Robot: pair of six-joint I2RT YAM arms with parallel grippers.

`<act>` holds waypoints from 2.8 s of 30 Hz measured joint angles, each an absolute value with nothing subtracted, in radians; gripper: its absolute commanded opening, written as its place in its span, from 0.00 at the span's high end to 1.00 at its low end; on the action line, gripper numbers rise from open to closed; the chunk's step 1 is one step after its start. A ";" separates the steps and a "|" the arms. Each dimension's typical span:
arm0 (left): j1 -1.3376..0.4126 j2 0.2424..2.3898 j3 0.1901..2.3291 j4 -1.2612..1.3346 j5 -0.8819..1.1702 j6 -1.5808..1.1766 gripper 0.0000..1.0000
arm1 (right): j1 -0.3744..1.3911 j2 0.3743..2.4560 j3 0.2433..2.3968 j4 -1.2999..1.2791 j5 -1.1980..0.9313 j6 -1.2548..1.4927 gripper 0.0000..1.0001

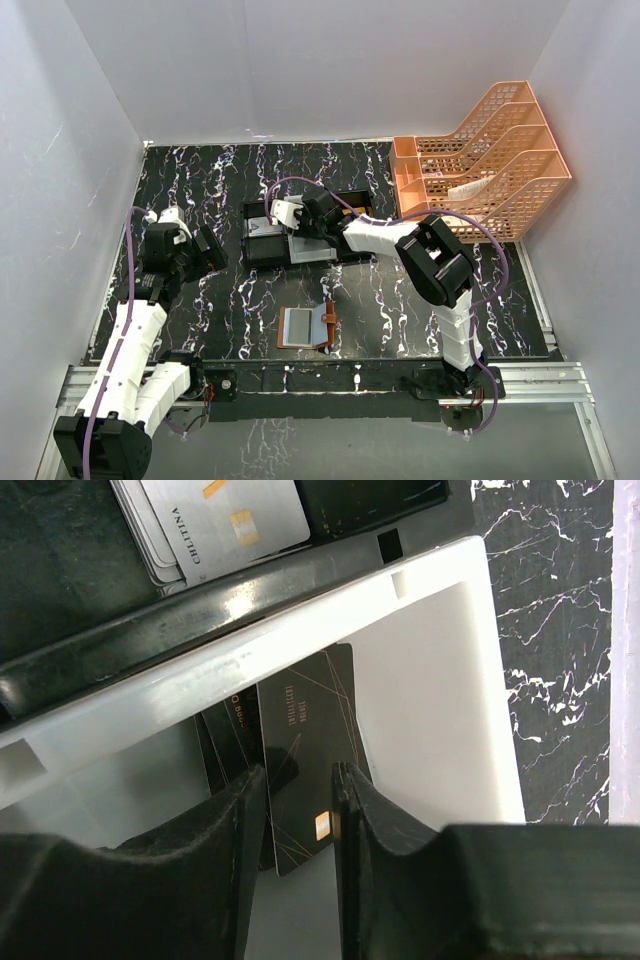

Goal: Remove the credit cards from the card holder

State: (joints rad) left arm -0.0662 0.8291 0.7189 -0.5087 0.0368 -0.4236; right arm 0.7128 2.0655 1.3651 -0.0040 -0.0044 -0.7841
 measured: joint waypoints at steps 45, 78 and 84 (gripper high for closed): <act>-0.066 0.882 0.718 -0.500 0.094 -0.419 0.01 | 0.707 2.204 1.689 -0.476 0.073 0.421 0.78; -0.066 0.857 0.718 -0.494 0.104 -0.418 0.01 | 0.724 1.905 1.522 -0.430 0.084 0.489 0.54; -0.066 0.855 0.718 -0.488 0.130 -0.411 0.01 | 0.719 1.630 1.267 -0.290 0.011 0.582 0.03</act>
State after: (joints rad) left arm -0.0662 0.8547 0.7177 -0.4877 0.1299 -0.4114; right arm 0.7185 1.6302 1.2675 -0.2905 0.0109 0.5816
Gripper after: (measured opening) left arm 0.985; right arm 0.621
